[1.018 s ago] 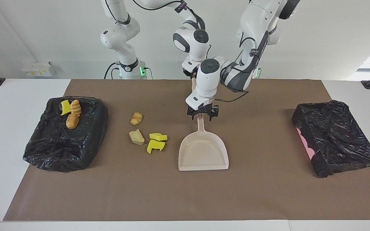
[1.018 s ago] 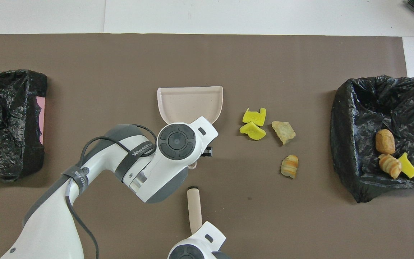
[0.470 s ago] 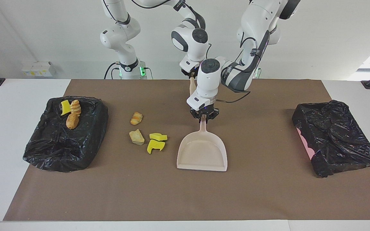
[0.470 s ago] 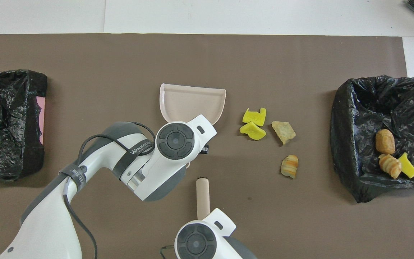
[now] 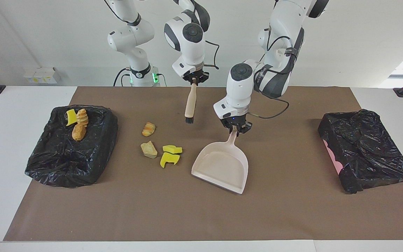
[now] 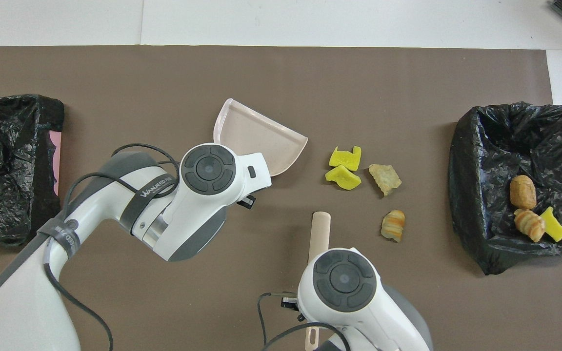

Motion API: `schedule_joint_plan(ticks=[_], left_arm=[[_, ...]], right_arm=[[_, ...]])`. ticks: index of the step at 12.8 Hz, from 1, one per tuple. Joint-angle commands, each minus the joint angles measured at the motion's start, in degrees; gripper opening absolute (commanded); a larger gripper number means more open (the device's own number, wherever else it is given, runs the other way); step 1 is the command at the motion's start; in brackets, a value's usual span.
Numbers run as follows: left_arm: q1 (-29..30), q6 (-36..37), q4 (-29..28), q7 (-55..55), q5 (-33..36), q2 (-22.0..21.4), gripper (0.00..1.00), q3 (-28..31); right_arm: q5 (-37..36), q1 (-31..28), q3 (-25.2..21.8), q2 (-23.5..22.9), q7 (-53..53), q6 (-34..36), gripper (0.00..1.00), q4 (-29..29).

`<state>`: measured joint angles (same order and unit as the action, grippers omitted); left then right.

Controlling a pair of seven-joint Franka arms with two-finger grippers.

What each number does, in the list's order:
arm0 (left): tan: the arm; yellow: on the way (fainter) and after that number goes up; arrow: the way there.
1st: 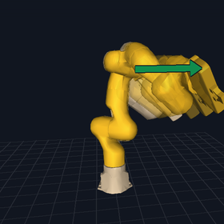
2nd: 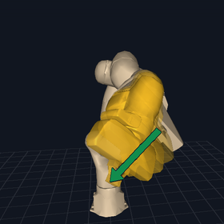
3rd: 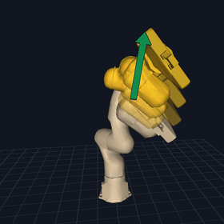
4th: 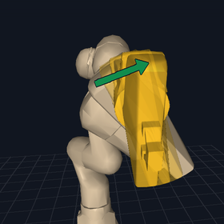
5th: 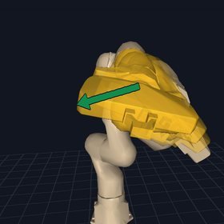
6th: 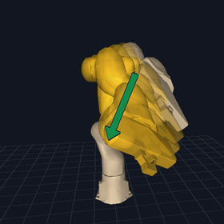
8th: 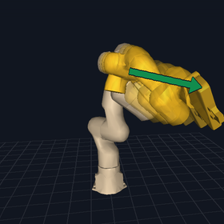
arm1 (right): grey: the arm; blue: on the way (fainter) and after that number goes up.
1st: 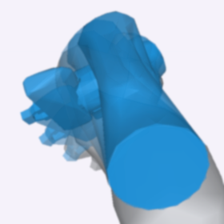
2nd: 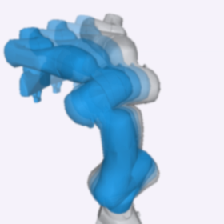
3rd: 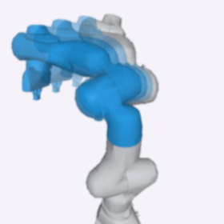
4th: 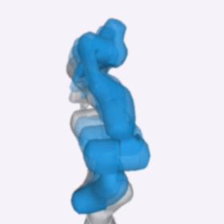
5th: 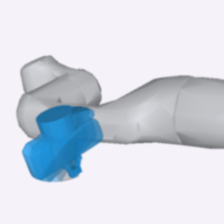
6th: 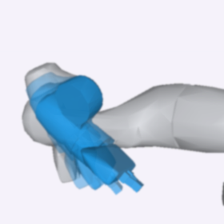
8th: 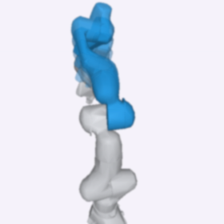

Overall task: Sweep and dump trash in bin
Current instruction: 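Reach the left gripper to the dustpan while the right gripper reaches the brush, then sweep the yellow pieces and crumbs into the dustpan with the right gripper's brush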

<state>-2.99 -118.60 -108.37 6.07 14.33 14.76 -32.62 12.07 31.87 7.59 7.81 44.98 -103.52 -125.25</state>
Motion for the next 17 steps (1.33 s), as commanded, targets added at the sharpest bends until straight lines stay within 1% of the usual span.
schedule_joint_plan(ticks=[1, 2, 4, 5, 6, 7, 8, 9, 10, 11, 12, 13, 15, 16, 17], left_arm=[[0.97, 4.59, -0.36, -12.98, -0.35, -3.25, 0.0, 0.53], [1.32, 5.31, -0.35, -16.06, -1.84, -3.34, 0.0, 0.62], [2.46, 5.05, -0.18, -25.79, -2.29, -3.25, 0.0, 0.8], [2.46, 5.22, -0.18, -28.37, -2.29, -3.25, 0.0, 0.8], [2.46, 5.14, -0.18, -28.74, -2.29, -3.25, 0.0, 0.8], [2.46, 5.05, -0.27, -31.62, -2.29, -3.25, 0.0, 0.8], [2.38, 4.35, -0.44, -37.65, -2.29, -3.25, 0.0, 0.71], [2.29, 2.17, -0.53, -45.63, -2.29, -3.16, 0.0, 0.71], [2.2, -0.2, -0.79, -51.71, -2.29, -3.25, 0.0, 0.71], [2.29, -0.31, -0.97, -52.82, -2.29, -3.08, 0.0, 0.71], [2.29, -0.4, -0.97, -52.83, -2.29, -2.73, 0.0, 0.71], [2.11, -0.75, -0.97, -52.83, -2.29, -2.2, 0.0, 0.71], [2.29, -0.58, -1.06, -52.92, -2.29, -1.93, 0.0, 0.63], [2.38, -0.4, -1.06, -52.92, -2.29, -1.85, 0.0, 0.71], [1.94, -0.83, -1.06, -52.74, -2.29, -1.32, 0.0, 0.71]], right_arm=[[-2.48, -6.26, 0.58, -0.42, -1.03, 1.12, 0.0, -0.08], [-3.1, -9.08, 0.58, -0.69, -1.29, 1.99, 0.0, -0.26], [-7.13, -13.57, 0.67, -0.78, -3.39, 3.84, 0.0, -0.96], [-8.71, -16.2, 0.67, -0.69, -3.84, 3.85, 0.0, -1.66], [-9.34, -19.53, 0.76, -0.52, -5.76, 3.76, 0.0, -2.88], [-9.26, -22.35, 0.76, -0.08, -8.13, 3.24, 0.0, -4.2], [-9.26, -24.9, 0.85, 0.45, -9.54, 2.88, 0.0, -5.52], [-9.17, -26.32, 0.85, 1.24, -10.25, 2.71, 0.0, -6.84], [-9.08, -26.51, 0.85, 2.81, -11.04, 2.18, 0.0, -9.2], [-8.91, -26.6, 0.85, 5.26, -12.09, -0.61, 0.0, -13.31], [-8.21, -26.6, 0.76, 6.51, -13.5, -3.59, 0.0, -16.22], [-8.03, -26.33, 0.85, 6.17, -13.77, -5.62, 0.0, -17.12], [-7.94, -25.98, 0.85, 5.2, -14.82, -7.04, 0.0, -16.78], [-7.94, -25.63, 0.93, 4.24, -15.79, -8.96, 0.0, -16.43], [-7.94, -24.76, 0.94, 2.32, -15.8, -10.46, 0.0, -16.17]])
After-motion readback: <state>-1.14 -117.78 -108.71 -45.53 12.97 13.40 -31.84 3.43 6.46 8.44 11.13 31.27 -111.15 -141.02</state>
